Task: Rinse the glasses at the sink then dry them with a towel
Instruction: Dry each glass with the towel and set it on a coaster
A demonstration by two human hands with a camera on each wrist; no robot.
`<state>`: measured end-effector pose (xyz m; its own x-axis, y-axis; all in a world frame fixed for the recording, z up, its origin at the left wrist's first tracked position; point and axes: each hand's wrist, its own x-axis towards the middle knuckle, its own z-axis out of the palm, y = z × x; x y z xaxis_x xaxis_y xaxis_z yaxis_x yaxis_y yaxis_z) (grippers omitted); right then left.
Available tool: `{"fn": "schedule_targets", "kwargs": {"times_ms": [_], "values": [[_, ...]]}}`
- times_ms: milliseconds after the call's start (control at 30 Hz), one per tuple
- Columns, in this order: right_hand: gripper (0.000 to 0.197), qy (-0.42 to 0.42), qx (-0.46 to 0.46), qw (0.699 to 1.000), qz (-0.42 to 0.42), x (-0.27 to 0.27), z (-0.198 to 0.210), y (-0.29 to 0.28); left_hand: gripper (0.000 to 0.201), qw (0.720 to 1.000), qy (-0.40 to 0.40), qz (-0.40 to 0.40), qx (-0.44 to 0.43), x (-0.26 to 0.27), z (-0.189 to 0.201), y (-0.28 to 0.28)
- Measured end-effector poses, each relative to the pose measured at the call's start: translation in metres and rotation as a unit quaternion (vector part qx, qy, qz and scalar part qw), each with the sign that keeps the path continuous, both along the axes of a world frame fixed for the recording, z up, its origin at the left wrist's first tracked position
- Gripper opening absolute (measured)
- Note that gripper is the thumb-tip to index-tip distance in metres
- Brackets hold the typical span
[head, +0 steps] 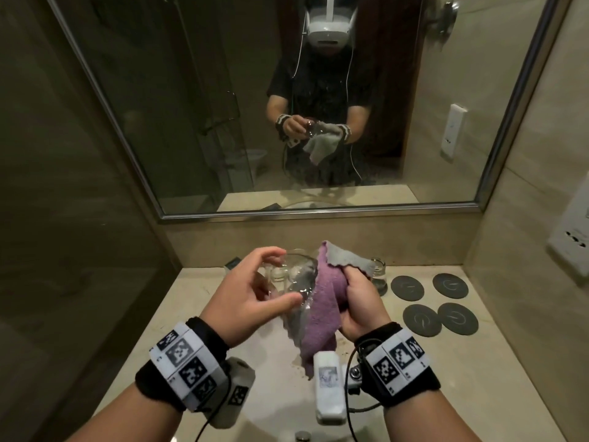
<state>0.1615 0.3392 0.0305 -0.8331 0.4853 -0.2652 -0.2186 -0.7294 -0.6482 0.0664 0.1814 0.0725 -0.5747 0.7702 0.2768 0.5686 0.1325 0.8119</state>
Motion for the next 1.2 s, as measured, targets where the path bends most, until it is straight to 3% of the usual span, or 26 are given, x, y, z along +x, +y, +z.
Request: {"fn": "schedule_targets", "kwargs": {"times_ms": [67,133,200,233,300,367,467,533,600,667,700,833,967,1000,1133,1200], "values": [[0.031,-0.003,0.032,0.998,-0.057,0.002,-0.005,0.009,0.073,0.977,-0.199,0.017,0.076,-0.001,-0.002,-0.001],[0.014,-0.064,0.134,0.984,-0.1,0.0,-0.007,0.014,0.088,0.897,-0.415,0.011,0.153,0.0,-0.006,0.0],[0.015,-0.182,0.306,0.927,-0.115,0.0,-0.006,0.013,0.094,0.822,-0.543,-0.004,0.173,0.006,-0.011,-0.001],[0.018,-0.201,0.367,0.903,-0.101,-0.001,-0.008,0.009,0.091,0.791,-0.585,-0.017,0.18,0.009,-0.014,-0.002],[0.018,-0.207,0.435,0.874,-0.067,0.0,-0.011,-0.004,0.085,0.745,-0.639,-0.037,0.189,0.016,-0.02,-0.003],[0.021,-0.19,0.506,0.841,-0.038,-0.001,-0.016,-0.015,0.084,0.727,-0.659,-0.041,0.187,0.021,-0.026,-0.003],[0.048,-0.137,0.498,0.854,0.069,-0.009,-0.03,-0.017,0.086,0.712,-0.675,-0.027,0.191,0.025,-0.033,0.0],[0.069,-0.145,0.506,0.84,0.135,-0.013,-0.032,-0.019,0.085,0.687,-0.695,-0.03,0.209,0.024,-0.035,-0.001],[0.076,-0.18,0.548,0.798,0.174,-0.014,-0.034,-0.017,0.083,0.666,-0.71,-0.037,0.226,0.02,-0.036,-0.002],[0.059,-0.199,0.627,0.714,0.241,-0.009,-0.022,-0.017,0.081,0.662,-0.711,-0.034,0.234,0.015,-0.038,-0.003],[0.05,-0.184,0.65,0.695,0.248,-0.007,-0.017,-0.017,0.079,0.662,-0.711,-0.03,0.234,0.013,-0.04,-0.003],[0.025,-0.06,0.594,0.767,0.236,0.001,-0.005,-0.013,0.081,0.671,-0.707,-0.025,0.223,0.013,-0.042,-0.001],[0.031,-0.011,0.478,0.858,0.189,0.013,-0.009,-0.002,0.087,0.684,-0.695,-0.025,0.221,0.015,-0.041,0.005],[0.027,0.003,0.467,0.869,0.161,0.017,-0.008,0.001,0.087,0.687,-0.691,-0.021,0.223,0.015,-0.041,0.007],[0.031,-0.009,0.518,0.855,0.016,0.026,-0.017,0.027,0.087,0.698,-0.681,0.001,0.221,0.015,-0.046,0.018],[0.04,-0.023,0.498,0.865,-0.056,0.028,-0.022,0.036,0.078,0.704,-0.678,0.022,0.21,0.018,-0.048,0.026]]}}
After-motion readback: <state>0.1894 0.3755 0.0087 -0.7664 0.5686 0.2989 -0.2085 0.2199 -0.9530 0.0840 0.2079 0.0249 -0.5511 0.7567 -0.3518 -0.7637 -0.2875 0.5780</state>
